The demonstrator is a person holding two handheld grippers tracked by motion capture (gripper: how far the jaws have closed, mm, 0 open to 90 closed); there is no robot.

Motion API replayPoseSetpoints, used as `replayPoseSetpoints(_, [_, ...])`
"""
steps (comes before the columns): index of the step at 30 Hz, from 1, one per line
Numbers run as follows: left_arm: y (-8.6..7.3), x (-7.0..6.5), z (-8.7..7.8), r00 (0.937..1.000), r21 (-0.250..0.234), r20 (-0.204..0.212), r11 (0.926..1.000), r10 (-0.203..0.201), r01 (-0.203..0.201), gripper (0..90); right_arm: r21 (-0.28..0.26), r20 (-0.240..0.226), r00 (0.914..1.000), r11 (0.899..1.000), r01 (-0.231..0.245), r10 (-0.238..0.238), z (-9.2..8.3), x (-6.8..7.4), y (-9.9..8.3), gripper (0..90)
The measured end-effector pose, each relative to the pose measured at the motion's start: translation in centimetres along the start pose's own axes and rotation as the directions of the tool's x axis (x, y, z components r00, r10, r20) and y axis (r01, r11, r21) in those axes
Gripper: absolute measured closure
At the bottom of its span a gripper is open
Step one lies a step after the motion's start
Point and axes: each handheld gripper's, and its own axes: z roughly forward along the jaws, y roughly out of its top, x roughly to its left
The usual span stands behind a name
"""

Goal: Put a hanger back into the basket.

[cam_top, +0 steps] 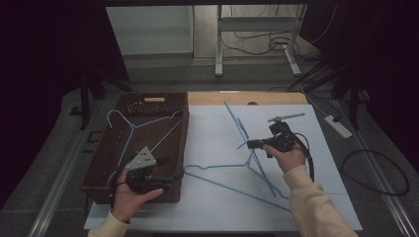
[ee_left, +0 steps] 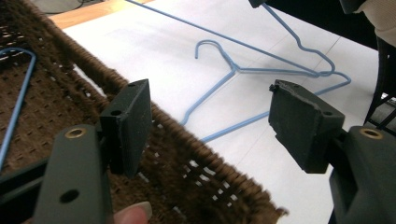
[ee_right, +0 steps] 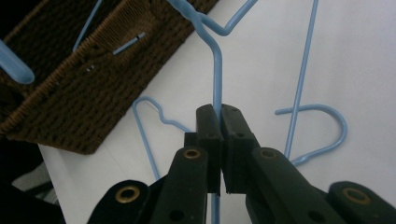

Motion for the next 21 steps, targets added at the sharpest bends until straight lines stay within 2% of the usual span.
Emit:
replayPoseSetpoints(6, [0.7, -1.1, 0.9, 0.9996, -0.003, 0.028, 1.0000, -0.004, 0.004, 31.4, -0.069, 0.000, 0.9994, 0.997, -0.033, 0.034, -0.4, 0.7, -0.8, 88.1])
replayPoseSetpoints(12, [2.1, -2.6, 2.4, 0.9980, -0.001, 0.063, 1.0000, -0.002, 0.003, 31.4, -0.123, -0.006, 0.9990, 0.991, -0.045, 0.044, -0.3, 1.5, -1.2, 88.1])
replayPoseSetpoints(16, [2.8, -3.3, 3.7, 0.9957, 0.004, 0.092, 0.9999, -0.015, 0.015, 31.6, -0.137, -0.010, 0.9987, 0.989, -0.050, 0.049, -0.1, 1.8, -1.4, 88.1])
replayPoseSetpoints(21, [3.2, -3.4, 4.9, 0.9930, 0.017, 0.109, 0.9988, -0.047, 0.045, 31.9, -0.136, -0.014, 0.9988, 0.990, -0.048, 0.047, 0.2, 1.9, -1.5, 88.1])
